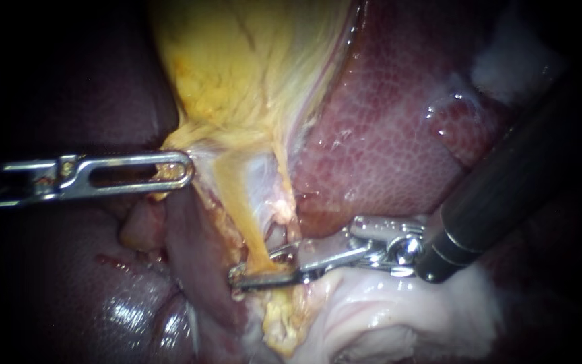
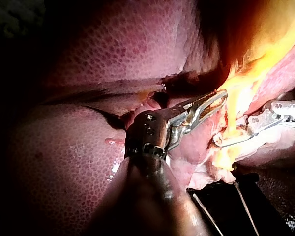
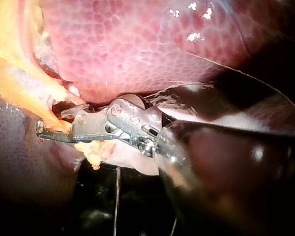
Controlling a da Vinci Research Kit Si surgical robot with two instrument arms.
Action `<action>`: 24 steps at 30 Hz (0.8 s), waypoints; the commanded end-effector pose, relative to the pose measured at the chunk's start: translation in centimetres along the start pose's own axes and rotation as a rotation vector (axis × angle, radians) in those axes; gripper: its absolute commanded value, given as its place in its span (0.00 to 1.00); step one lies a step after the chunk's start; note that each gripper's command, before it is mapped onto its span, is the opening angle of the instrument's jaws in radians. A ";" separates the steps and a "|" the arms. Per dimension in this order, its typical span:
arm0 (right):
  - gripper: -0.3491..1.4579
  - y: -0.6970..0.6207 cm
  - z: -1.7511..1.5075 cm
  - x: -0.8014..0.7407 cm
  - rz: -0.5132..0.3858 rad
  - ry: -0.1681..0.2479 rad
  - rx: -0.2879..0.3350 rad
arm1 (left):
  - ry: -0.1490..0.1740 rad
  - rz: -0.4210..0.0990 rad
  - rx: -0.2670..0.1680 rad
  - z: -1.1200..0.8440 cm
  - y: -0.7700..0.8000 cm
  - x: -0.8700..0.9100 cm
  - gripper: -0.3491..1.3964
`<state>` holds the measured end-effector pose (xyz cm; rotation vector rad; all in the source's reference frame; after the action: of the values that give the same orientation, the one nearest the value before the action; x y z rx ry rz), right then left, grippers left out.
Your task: Going back second clip left tube
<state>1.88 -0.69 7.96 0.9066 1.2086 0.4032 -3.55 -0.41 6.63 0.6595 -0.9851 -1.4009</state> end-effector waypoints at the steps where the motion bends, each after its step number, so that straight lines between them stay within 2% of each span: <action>1: 0.00 0.00 0.01 0.00 0.000 -0.001 0.003 | 0.000 0.000 0.000 0.00 0.01 0.00 0.00; 7: 0.01 -0.03 0.07 0.02 0.000 -0.003 0.031 | 0.000 0.000 0.000 0.00 0.01 0.00 0.00; 9: 0.23 -0.02 0.09 0.03 0.000 0.023 0.037 | 0.000 0.000 0.000 0.00 0.01 0.00 0.00; 10: 0.32 -0.01 0.10 0.03 0.000 0.051 0.047 | 0.000 0.000 0.000 0.00 0.01 0.00 0.00; 12: 0.43 0.01 0.13 0.05 0.000 0.082 0.048 | 0.000 0.000 0.000 0.00 0.01 0.00 0.00; 14: 0.47 0.02 0.15 0.06 0.000 0.090 0.021 | 0.000 0.000 0.000 0.00 0.01 0.00 0.00; 17: 0.51 0.06 0.16 0.07 0.004 0.106 -0.021 | 0.000 0.000 0.000 0.00 0.01 0.00 0.00; 24: 0.52 0.11 0.05 0.06 -0.002 0.115 -0.045 | 0.000 0.000 0.000 0.00 0.01 0.01 0.00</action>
<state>1.96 -0.60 8.03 0.8504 1.3007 0.4876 -3.55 -0.42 6.64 0.6589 -0.9848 -1.4006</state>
